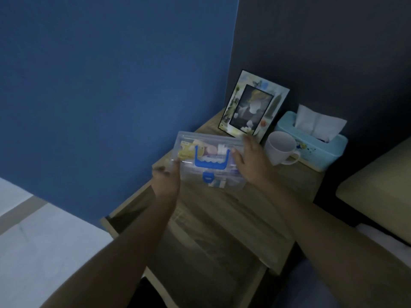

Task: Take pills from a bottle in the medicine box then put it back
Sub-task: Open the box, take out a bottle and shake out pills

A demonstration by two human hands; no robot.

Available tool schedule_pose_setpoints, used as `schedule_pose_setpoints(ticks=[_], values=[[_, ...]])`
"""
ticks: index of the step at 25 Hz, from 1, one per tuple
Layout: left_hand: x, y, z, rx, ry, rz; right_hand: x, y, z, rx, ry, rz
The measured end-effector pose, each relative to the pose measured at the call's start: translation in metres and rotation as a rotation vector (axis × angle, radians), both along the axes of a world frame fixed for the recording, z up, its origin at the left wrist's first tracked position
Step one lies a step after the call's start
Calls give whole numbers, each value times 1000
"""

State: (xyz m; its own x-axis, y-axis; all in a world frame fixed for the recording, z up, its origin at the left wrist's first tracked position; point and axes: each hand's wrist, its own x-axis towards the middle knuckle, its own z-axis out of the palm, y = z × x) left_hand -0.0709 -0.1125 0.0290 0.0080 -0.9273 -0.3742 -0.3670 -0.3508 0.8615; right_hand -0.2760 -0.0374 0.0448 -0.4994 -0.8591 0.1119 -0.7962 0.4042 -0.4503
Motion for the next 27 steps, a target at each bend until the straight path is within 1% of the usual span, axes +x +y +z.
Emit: schedule_pose_setpoints(ticks=[1,2,4,5,8,11,15,19,23,24,25,27], values=[[-4,17,-6,78,68,-29,0,1,0,22,58,145],[-10,30,-10,166,133,-119,1,3,-2,76,94,256],[-25,46,-15,247,221,-287,4,6,-7,199,107,330],[-31,47,-16,228,243,-315,4,7,-9,229,110,326],[-39,44,-20,151,274,-271,4,7,-9,251,141,323],[-33,42,-28,127,302,-296,6,8,-8,238,144,310],[-35,39,-30,162,350,-258,6,8,-13,219,149,306],[-32,44,-38,163,258,-211,4,7,-18,203,150,310],[-13,50,-48,222,315,-236,2,6,-22,187,148,306],[-10,50,-48,201,307,-207,2,6,-22,184,143,310],[-7,50,-44,155,295,-121,2,7,-22,183,135,317],[-2,45,-29,-6,249,71,1,8,-19,198,118,346]])
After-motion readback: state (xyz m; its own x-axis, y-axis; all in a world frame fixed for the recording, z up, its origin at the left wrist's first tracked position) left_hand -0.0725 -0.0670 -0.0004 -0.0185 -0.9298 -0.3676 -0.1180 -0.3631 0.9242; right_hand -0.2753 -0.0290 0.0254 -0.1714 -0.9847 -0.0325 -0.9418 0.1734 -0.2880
